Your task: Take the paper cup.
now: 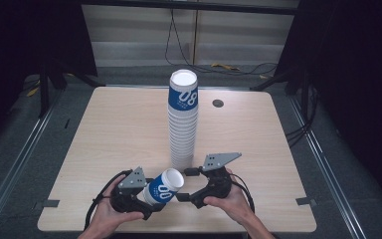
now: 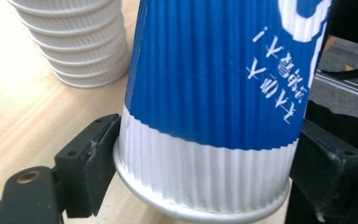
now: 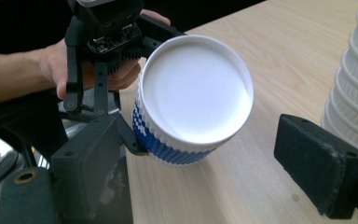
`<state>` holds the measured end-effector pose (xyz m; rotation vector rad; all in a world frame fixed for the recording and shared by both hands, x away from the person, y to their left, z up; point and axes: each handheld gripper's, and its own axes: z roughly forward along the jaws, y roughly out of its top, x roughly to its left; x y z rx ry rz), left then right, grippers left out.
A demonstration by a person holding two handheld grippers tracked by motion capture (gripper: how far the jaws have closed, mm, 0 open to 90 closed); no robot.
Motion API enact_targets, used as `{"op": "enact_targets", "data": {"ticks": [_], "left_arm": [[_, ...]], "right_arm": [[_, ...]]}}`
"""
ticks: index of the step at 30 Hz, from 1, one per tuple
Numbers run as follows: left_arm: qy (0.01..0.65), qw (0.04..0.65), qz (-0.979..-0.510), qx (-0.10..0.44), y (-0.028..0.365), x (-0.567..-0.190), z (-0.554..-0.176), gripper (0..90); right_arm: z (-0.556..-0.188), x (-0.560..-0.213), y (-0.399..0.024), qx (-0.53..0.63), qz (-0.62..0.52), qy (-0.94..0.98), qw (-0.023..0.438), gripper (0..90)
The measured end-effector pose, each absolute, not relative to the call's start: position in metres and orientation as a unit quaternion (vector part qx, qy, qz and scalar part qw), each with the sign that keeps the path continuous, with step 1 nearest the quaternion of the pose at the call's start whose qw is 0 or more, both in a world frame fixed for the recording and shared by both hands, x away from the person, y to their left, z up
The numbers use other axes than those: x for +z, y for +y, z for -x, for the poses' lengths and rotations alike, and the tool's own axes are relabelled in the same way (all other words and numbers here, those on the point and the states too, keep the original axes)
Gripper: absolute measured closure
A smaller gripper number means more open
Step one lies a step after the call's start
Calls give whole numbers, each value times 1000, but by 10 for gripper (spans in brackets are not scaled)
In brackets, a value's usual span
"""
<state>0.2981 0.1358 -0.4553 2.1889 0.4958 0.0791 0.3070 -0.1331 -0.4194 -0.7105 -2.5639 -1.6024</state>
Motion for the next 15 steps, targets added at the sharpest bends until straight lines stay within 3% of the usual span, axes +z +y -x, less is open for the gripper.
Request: {"op": "enact_targets", "data": {"ticks": [15], "left_arm": [[185, 411, -892, 30, 130, -455, -300, 162]], "right_arm": [[-309, -421, -131, -473, 202, -857, 21, 154]]}}
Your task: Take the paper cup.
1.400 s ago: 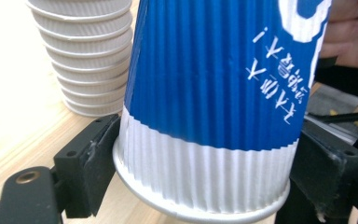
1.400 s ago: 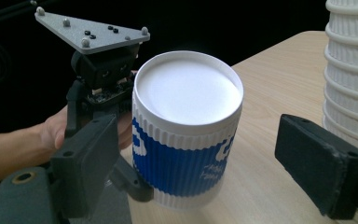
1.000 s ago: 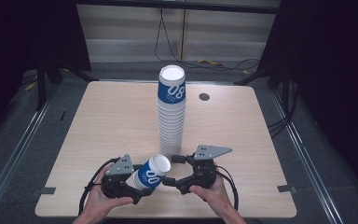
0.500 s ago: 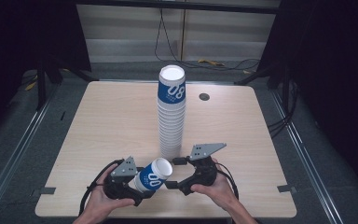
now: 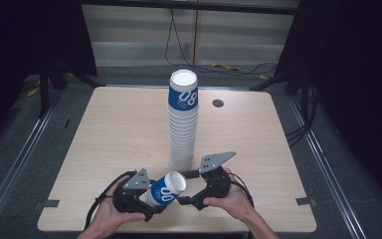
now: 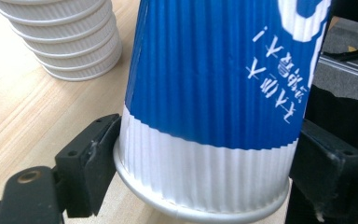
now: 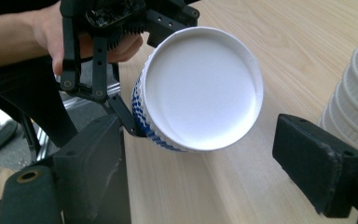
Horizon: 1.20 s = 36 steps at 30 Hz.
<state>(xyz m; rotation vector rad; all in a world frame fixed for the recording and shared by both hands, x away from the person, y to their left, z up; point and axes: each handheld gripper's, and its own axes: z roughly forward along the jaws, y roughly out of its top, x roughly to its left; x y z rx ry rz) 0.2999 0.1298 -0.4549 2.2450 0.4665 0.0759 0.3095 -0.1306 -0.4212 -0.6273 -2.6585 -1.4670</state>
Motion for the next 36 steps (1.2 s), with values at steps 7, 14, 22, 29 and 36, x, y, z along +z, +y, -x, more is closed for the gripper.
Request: {"op": "enact_targets", "data": {"ticks": [7, 14, 22, 29, 36], "left_arm": [[175, 392, -902, 38, 125, -455, -300, 161], [167, 369, -913, 45, 121, -457, -299, 162], [165, 365, -915, 42, 118, -460, -297, 163], [155, 355, -921, 37, 116, -460, -297, 164], [153, 358, -920, 35, 114, -460, -296, 164]], "right_arm": [[-311, -420, -128, -445, 190, -875, 21, 160], [-312, -419, -124, -415, 176, -893, 16, 171], [-317, -419, -122, -384, 162, -909, 17, 172], [-319, -418, -114, -357, 140, -923, 23, 189], [-320, -420, -108, -357, 127, -925, 36, 202]]}}
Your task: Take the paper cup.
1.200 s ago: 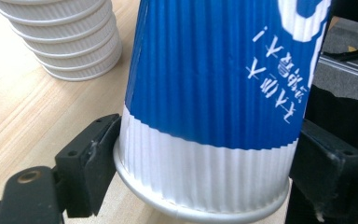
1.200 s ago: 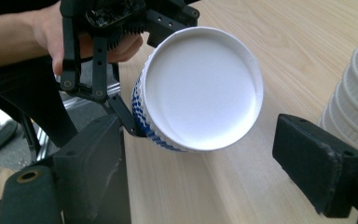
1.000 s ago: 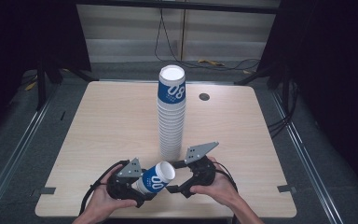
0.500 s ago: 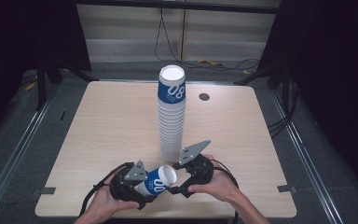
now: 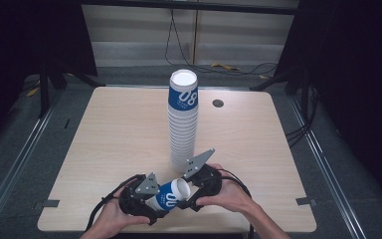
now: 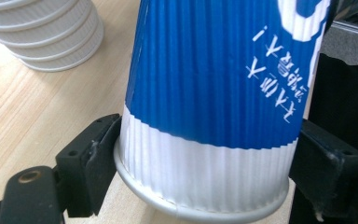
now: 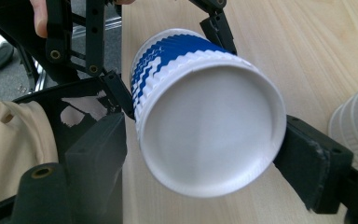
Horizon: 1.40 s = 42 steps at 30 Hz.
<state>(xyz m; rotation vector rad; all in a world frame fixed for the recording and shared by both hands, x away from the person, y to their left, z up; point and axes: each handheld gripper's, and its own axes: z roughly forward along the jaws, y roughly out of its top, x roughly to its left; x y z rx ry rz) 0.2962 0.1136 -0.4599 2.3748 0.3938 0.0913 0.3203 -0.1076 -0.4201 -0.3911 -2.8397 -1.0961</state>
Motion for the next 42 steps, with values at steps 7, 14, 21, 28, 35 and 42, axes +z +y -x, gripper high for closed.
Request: {"op": "enact_targets", "data": {"ticks": [7, 14, 21, 28, 35, 42], "left_arm": [[148, 353, -923, 31, 112, -461, -296, 164], [144, 351, -925, 31, 112, -461, -296, 164], [136, 347, -928, 30, 112, -462, -295, 164], [135, 350, -927, 28, 111, -462, -294, 164], [143, 373, -917, 17, 115, -461, -295, 149], [153, 402, -903, 14, 119, -460, -295, 138]], "right_arm": [[-323, -421, -104, -353, 117, -927, 48, 228], [-324, -419, -103, -346, 111, -930, 55, 244], [-325, -423, -99, -333, 102, -935, 64, 250], [-325, -422, -99, -323, 95, -940, 62, 280], [-326, -418, -102, -336, 96, -934, 67, 282], [-326, -415, -105, -354, 105, -927, 66, 282]]}}
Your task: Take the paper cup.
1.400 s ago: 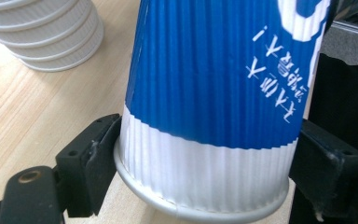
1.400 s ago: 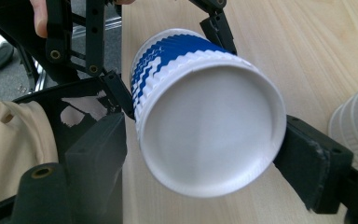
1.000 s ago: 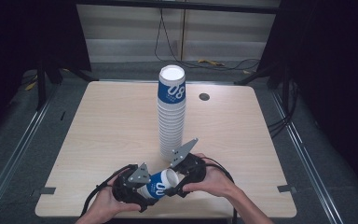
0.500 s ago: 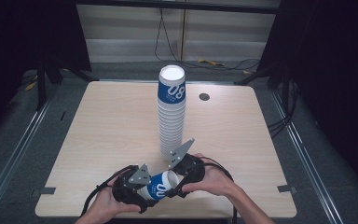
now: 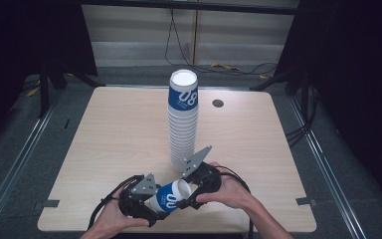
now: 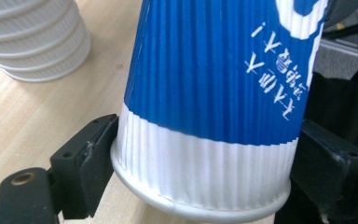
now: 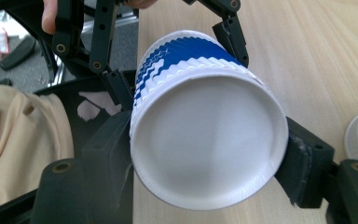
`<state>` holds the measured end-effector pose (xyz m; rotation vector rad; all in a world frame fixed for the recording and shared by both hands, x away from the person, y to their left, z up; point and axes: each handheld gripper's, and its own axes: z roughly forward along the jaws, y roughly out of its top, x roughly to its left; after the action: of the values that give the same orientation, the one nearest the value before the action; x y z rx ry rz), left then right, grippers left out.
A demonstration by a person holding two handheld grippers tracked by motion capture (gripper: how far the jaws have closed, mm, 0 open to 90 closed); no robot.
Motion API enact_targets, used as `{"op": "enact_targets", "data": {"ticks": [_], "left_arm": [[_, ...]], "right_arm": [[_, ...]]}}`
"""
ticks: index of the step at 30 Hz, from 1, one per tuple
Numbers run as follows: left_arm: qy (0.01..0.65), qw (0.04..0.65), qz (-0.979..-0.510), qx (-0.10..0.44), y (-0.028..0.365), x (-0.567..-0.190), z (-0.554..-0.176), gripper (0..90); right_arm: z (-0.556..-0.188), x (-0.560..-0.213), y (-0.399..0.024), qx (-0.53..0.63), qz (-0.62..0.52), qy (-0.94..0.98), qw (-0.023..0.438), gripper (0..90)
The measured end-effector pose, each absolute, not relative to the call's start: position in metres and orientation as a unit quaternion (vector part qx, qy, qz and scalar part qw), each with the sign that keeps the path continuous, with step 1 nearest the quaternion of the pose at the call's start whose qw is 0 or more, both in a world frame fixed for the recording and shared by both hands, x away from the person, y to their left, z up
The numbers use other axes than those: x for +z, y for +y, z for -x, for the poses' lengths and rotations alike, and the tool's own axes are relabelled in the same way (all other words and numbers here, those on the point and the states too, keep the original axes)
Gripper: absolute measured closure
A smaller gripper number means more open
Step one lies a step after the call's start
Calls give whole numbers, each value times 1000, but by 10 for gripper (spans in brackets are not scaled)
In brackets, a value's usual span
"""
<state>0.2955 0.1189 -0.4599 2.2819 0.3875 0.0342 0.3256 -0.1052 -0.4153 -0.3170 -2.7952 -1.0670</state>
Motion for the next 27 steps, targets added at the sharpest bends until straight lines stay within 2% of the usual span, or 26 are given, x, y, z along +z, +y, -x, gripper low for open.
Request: {"op": "enact_targets", "data": {"ticks": [12, 27], "left_arm": [[161, 425, -891, 11, 124, -457, -297, 137], [157, 426, -891, 14, 125, -456, -297, 139]], "right_arm": [[-325, -413, -111, -380, 114, -916, 63, 285], [-326, -413, -113, -372, 115, -919, 65, 290]]}}
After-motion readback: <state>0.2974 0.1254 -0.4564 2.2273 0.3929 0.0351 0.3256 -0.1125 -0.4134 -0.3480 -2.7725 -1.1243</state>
